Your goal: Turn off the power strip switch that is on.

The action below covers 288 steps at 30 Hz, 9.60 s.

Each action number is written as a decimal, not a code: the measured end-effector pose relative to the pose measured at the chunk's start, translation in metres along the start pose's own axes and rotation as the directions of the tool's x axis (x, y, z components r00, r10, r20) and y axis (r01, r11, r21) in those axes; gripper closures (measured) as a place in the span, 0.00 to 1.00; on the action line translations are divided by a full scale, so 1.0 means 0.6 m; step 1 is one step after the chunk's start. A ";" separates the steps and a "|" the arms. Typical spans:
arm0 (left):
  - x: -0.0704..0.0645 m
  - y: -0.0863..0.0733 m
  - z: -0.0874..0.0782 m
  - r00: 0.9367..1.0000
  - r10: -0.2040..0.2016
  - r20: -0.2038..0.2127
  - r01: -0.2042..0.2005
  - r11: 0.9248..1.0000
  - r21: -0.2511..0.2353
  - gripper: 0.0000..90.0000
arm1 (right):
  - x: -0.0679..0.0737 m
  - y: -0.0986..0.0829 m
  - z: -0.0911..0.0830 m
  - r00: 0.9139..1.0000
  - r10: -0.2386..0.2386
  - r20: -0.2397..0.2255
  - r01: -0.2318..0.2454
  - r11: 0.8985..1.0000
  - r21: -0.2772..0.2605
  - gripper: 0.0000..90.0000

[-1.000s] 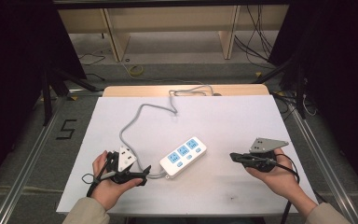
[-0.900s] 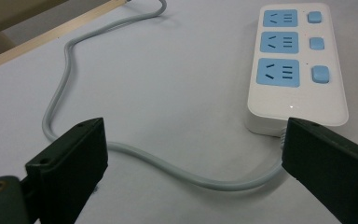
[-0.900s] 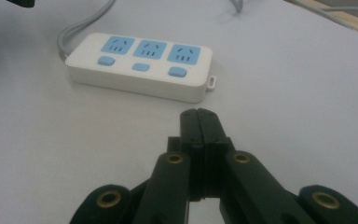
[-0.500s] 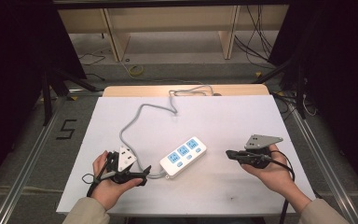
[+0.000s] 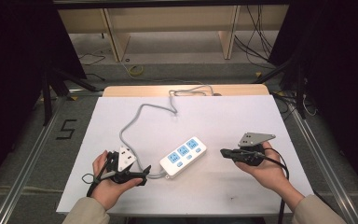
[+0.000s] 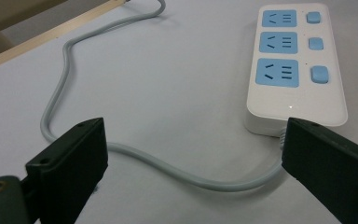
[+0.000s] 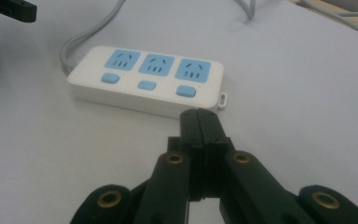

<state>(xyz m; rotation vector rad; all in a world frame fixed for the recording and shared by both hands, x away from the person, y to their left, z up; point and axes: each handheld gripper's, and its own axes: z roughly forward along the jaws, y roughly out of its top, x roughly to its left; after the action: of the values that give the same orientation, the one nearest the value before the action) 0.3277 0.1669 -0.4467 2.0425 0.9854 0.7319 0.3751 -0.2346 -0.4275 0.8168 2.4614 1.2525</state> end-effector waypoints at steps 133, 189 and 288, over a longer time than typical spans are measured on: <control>-0.003 0.001 0.004 1.000 0.004 0.010 -0.004 1.000 0.004 0.08 | 0.052 0.103 0.203 0.996 0.011 -0.087 0.019 0.940 0.339 1.00; -0.004 0.001 0.005 1.000 0.008 0.010 -0.008 1.000 0.003 0.08 | 0.050 0.102 0.202 0.996 0.016 -0.089 0.014 0.943 0.332 1.00; -0.003 -0.001 0.003 1.000 0.002 -0.008 -0.002 1.000 0.004 0.08 | 0.025 0.094 0.147 0.998 0.045 -0.041 -0.033 0.967 0.253 1.00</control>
<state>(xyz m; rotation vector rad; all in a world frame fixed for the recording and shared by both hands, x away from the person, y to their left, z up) 0.3279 0.1652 -0.4481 2.0454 0.9901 0.7397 0.4246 -0.1415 -0.4341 0.9108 2.6928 0.9919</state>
